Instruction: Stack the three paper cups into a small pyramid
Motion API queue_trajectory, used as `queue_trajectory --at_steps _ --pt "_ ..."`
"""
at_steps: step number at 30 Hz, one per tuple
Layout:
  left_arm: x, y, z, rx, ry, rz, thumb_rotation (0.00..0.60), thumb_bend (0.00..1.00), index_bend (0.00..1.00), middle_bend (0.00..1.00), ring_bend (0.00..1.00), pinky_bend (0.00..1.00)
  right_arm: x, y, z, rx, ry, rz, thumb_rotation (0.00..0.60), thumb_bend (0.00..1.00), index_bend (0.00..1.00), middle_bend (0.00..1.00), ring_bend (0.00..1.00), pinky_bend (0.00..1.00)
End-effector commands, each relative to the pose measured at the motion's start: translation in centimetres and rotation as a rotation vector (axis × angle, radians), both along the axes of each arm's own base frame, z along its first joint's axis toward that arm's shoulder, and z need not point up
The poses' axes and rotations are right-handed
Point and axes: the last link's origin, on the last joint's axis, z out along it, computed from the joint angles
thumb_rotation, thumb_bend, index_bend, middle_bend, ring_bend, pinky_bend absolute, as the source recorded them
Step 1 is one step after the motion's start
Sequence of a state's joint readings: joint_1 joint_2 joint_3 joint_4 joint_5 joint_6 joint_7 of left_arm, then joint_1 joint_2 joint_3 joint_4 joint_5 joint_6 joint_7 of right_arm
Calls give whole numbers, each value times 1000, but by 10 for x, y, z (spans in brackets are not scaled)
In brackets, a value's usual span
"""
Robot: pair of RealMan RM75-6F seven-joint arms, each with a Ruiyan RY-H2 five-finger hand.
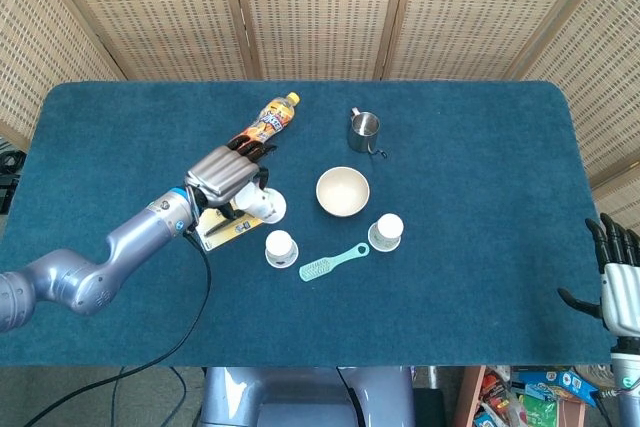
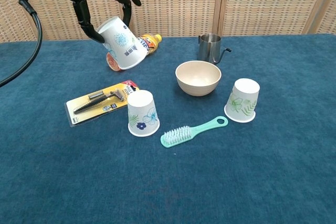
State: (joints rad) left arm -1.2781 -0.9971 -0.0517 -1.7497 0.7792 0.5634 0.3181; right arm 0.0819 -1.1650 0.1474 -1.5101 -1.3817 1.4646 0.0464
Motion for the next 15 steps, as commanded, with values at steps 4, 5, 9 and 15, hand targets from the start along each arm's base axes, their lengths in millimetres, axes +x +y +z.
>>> queue_trajectory --at_steps 4,5,9,15 --pt "-8 -27 12 -18 21 -42 600 269 452 0 0 0 7 2 -1 7 -2 23 600 96 0 0 0 0" --pt "-9 -29 14 -16 23 -42 600 269 453 0 0 0 7 2 -2 9 -1 26 600 97 0 0 0 0" --pt "-19 -34 21 -5 37 -19 600 269 453 0 0 0 11 4 -3 15 -1 39 600 97 0 0 0 0" --pt "-41 -39 20 -9 85 32 600 269 453 0 0 0 16 6 -2 12 -6 56 600 96 0 0 0 0"
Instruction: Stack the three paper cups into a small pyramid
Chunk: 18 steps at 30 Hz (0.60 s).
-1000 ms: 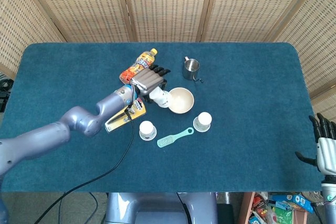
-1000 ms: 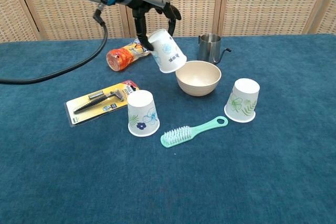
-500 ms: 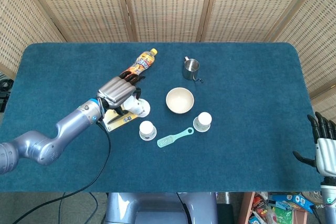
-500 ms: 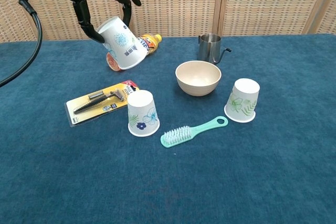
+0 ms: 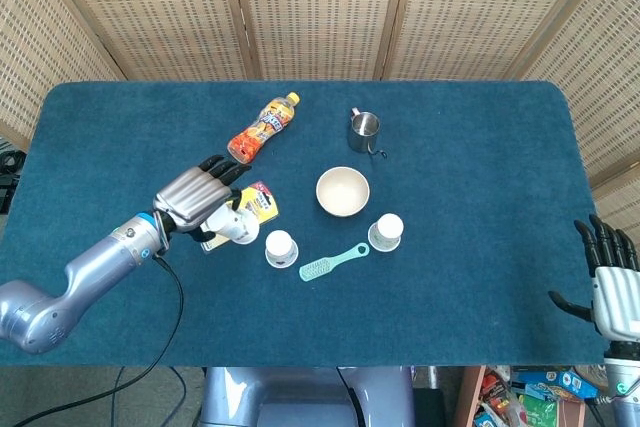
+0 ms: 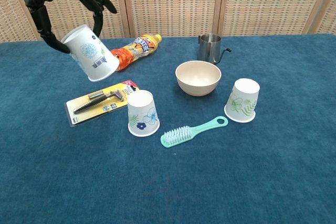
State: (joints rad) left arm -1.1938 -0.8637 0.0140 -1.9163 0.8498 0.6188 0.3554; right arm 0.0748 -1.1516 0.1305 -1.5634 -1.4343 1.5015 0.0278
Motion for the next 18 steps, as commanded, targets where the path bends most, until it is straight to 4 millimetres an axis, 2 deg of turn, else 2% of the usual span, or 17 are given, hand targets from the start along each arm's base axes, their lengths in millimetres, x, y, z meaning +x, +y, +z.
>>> queue_trajectory --at_steps 1,9,18 --pt "-8 -3 -5 -13 20 19 600 269 453 0 0 0 2 1 0 2 0 6 600 96 0 0 0 0" --pt "-18 -8 -29 -54 49 34 600 269 452 0 0 0 3 2 2 -10 -7 15 600 97 0 0 0 0" --pt "-26 -3 -41 -51 94 70 600 269 452 0 0 0 4 3 3 -18 -17 23 600 96 0 0 0 0"
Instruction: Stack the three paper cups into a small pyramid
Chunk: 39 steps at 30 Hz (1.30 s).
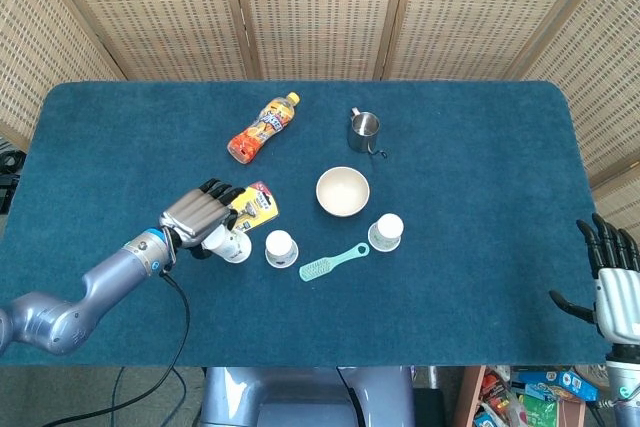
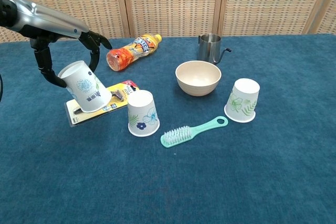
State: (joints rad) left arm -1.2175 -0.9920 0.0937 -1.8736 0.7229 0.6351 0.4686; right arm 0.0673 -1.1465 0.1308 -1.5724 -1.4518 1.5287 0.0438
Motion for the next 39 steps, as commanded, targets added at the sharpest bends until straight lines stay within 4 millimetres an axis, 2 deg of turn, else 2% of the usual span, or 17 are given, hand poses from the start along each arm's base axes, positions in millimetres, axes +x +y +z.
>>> queue_trajectory --at_steps 1,29,39 --pt "-3 3 -4 3 28 10 600 269 452 0 0 0 0 0 0 -1 -3 1 600 97 0 0 0 0" --pt "9 10 -68 27 127 22 600 269 452 0 0 0 1 1 4 -12 -28 20 600 96 0 0 0 0" --pt "21 12 -80 38 113 33 600 269 452 0 0 0 1 2 6 -17 -34 24 600 96 0 0 0 0"
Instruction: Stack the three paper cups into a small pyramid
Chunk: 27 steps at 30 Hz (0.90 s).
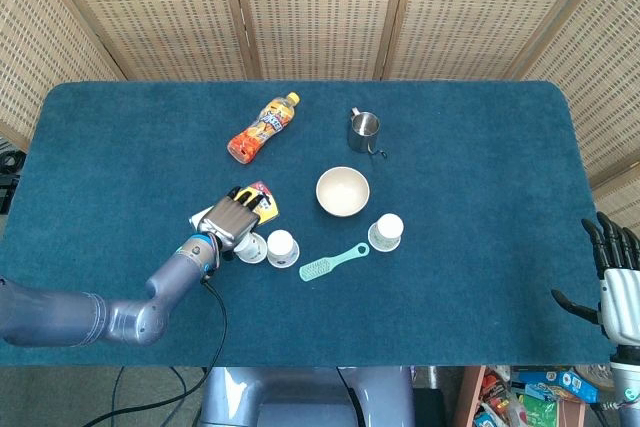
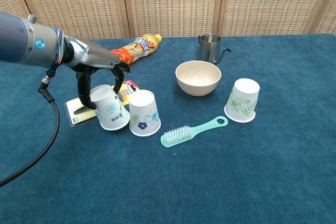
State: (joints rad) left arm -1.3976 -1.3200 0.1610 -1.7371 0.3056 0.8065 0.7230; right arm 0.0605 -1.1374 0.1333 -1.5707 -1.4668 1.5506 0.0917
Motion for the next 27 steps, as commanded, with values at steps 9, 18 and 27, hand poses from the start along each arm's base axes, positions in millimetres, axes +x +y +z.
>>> queue_trajectory --at_steps 9,18,27 --pt "7 -2 -6 -17 1 11 600 269 453 0 0 0 0 0 2 -3 -7 3 600 96 0 0 0 0" --pt "9 -3 -6 -3 23 11 600 269 388 0 0 0 1 2 3 -3 -8 9 600 96 0 0 0 0" --pt "7 -4 -7 12 13 16 600 268 177 0 0 0 2 2 2 0 -8 11 600 96 0 0 0 0"
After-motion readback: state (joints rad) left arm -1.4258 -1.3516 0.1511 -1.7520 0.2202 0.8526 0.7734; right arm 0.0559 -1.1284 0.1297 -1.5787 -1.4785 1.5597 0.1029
